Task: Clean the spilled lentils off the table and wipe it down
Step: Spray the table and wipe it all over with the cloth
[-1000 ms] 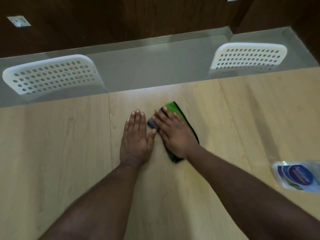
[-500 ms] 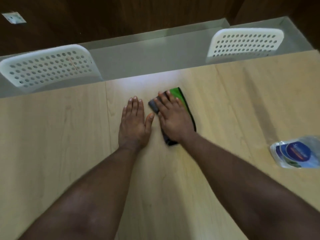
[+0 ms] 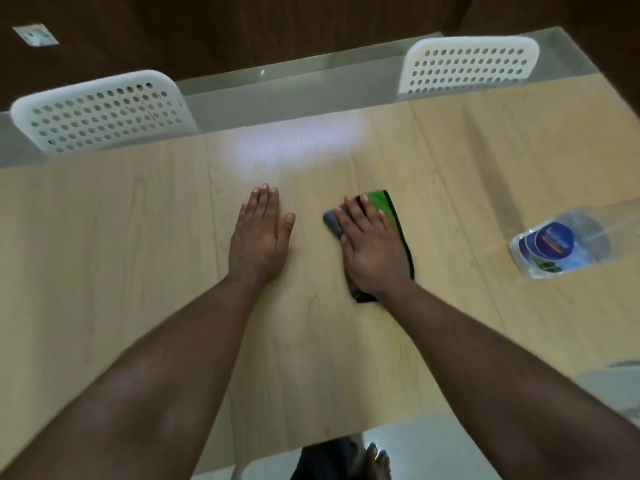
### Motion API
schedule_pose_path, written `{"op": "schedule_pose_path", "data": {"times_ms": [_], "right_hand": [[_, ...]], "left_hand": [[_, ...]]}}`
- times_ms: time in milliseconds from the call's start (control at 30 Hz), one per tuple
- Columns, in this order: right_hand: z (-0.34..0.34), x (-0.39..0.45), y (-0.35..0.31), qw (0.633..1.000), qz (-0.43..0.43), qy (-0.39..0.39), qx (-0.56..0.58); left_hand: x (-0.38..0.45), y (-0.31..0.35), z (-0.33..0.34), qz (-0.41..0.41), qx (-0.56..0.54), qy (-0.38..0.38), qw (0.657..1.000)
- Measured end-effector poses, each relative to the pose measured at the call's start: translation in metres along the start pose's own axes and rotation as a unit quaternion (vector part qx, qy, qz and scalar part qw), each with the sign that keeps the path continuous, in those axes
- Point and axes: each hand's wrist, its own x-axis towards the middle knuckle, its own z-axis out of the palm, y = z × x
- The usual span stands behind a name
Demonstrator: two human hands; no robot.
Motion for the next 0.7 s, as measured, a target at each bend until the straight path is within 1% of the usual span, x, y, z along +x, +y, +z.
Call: {"op": "schedule_pose_path", "data": {"times_ms": [33,100,200,267,367,400,467,533,600,633,700], "right_hand": [[0.003,0.002,-0.01,1.0,-0.003,0.003,0.0],[0.011,-0.008,-0.03,0.999,-0.037,0.002,0.003],[0.019,-0.073,-0.052,0.993,-0.116,-0.023,0.014],[0.019,-0.122,-0.05,0.986,-0.159,-0.051,0.021],[0.013,-0.169,-0.016,0.976,-0.204,-0.073,0.027],[0.011,-0.169,-0.002,0.977,-0.202,-0.07,0.024],[0.008,-0.156,0.016,0.987,-0.156,-0.047,0.01],[0.009,-0.122,0.012,0.997,-0.079,-0.013,0.008],[0.015,-0.09,-0.009,0.999,-0.031,0.008,0.013],[0.019,-0.081,-0.022,0.999,-0.028,0.013,0.016],[0.029,-0.084,-0.051,0.998,-0.053,0.011,0.028]], "left_hand": [[-0.015,0.001,0.002,-0.001,0.002,0.006,1.0],[-0.038,-0.001,0.005,0.001,0.001,0.007,1.0],[-0.079,-0.006,0.007,0.0,0.02,0.007,1.0],[-0.104,-0.007,0.008,-0.005,0.027,0.008,1.0],[-0.137,0.001,0.013,-0.03,0.032,0.007,0.999],[-0.141,0.005,0.015,-0.038,0.033,0.007,0.999],[-0.149,0.009,0.019,-0.049,0.04,0.016,0.998],[-0.148,0.008,0.022,-0.053,0.045,0.03,0.997],[-0.146,0.007,0.023,-0.053,0.04,0.037,0.997],[-0.146,0.007,0.024,-0.053,0.038,0.042,0.997],[-0.146,0.006,0.024,-0.049,0.028,0.05,0.997]]}}
